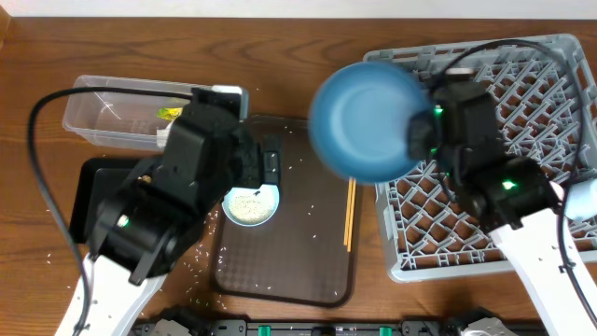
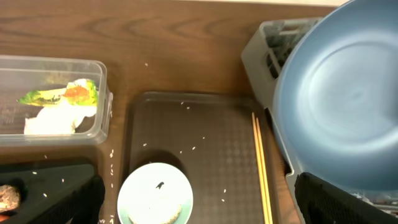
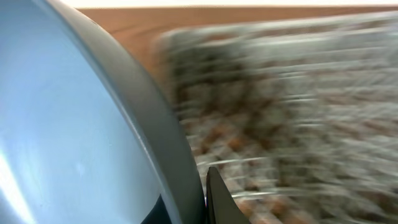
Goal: Sort waste into correct bins and load items into the dishwasher rack
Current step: 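Hand the blue plate from the left gripper to the right gripper, then place the blue plate upright in the dish rack with the right gripper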
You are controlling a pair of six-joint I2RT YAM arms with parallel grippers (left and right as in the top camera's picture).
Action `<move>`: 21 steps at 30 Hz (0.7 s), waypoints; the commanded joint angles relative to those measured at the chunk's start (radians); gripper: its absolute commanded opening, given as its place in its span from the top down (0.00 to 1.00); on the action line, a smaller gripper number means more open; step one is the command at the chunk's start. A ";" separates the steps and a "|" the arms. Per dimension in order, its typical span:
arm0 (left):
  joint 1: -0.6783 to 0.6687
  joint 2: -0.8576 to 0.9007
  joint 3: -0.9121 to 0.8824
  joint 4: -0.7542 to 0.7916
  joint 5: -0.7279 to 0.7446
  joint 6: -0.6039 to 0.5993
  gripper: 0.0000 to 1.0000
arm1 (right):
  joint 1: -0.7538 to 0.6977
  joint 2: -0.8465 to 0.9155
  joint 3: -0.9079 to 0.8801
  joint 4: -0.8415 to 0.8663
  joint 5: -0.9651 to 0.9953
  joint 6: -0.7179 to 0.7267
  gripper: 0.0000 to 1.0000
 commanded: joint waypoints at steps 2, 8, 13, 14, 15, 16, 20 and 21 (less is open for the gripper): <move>-0.002 -0.042 0.017 0.000 -0.001 0.010 0.02 | -0.076 -0.015 0.000 0.049 0.592 0.020 0.99; -0.002 -0.043 0.017 -0.021 -0.001 0.010 0.02 | -0.195 0.018 0.000 0.327 0.822 -0.240 0.99; -0.002 -0.042 0.017 -0.034 -0.001 0.010 0.02 | -0.279 0.109 0.000 0.482 0.869 -0.521 0.99; -0.002 -0.042 0.017 -0.039 -0.001 0.010 0.02 | -0.295 0.133 0.000 0.515 0.878 -0.582 0.99; -0.002 -0.042 0.017 -0.044 -0.001 0.010 0.02 | -0.310 0.156 0.000 0.550 0.878 -0.648 0.99; -0.002 -0.042 0.017 -0.049 -0.001 0.010 0.02 | -0.326 0.183 0.000 0.591 0.878 -0.720 0.99; -0.002 -0.040 0.017 -0.053 -0.001 0.010 0.02 | -0.360 0.283 0.000 0.740 0.866 -0.949 0.99; -0.002 -0.040 0.017 -0.053 -0.001 0.010 0.02 | -0.362 0.305 0.000 0.774 0.866 -0.992 0.99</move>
